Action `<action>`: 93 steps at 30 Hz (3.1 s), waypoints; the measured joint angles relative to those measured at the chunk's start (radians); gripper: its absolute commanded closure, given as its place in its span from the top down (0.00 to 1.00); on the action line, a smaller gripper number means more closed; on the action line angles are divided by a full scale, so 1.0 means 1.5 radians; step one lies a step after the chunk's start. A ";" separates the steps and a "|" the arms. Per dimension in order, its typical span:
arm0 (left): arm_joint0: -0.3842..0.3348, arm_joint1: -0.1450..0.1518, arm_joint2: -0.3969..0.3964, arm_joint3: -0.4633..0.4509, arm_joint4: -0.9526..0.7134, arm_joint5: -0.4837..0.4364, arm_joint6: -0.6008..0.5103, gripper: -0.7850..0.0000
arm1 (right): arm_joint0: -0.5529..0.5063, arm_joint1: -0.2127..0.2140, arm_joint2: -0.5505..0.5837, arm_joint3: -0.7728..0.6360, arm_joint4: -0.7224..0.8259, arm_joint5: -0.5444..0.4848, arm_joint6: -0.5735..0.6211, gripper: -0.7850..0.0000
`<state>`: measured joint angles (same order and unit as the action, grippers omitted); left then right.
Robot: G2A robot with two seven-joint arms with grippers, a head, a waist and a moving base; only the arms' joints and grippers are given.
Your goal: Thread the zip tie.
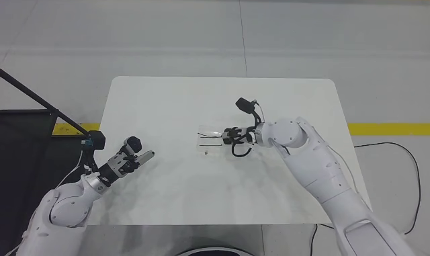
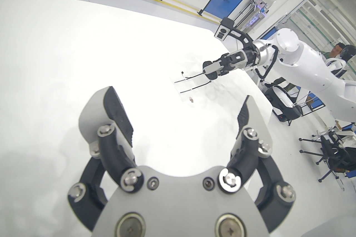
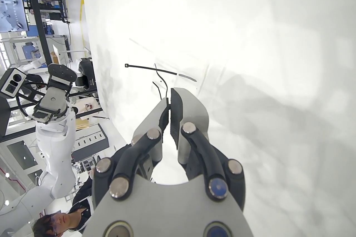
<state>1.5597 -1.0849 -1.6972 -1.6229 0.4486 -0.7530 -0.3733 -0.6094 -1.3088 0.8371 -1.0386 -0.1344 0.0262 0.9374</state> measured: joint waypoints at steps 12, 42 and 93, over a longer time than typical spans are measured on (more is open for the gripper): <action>0.000 0.000 0.000 0.000 0.000 0.000 0.000 1.00 | -0.036 0.020 0.053 -0.068 -0.015 -0.016 0.002 0.00; -0.010 0.033 -0.016 -0.048 -0.045 -0.174 -0.163 1.00 | -0.243 0.107 0.216 -0.508 -0.131 -0.117 0.226 0.00; -0.308 0.151 0.291 -0.090 -0.166 -0.173 -0.290 1.00 | 0.103 0.080 0.017 -0.349 0.090 -0.193 0.399 0.00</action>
<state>1.0975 -0.8585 -1.2607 -1.7580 0.1997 -1.0123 -0.8080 -0.4549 -1.1889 0.8620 -1.5614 -0.0002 -0.2633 1.5359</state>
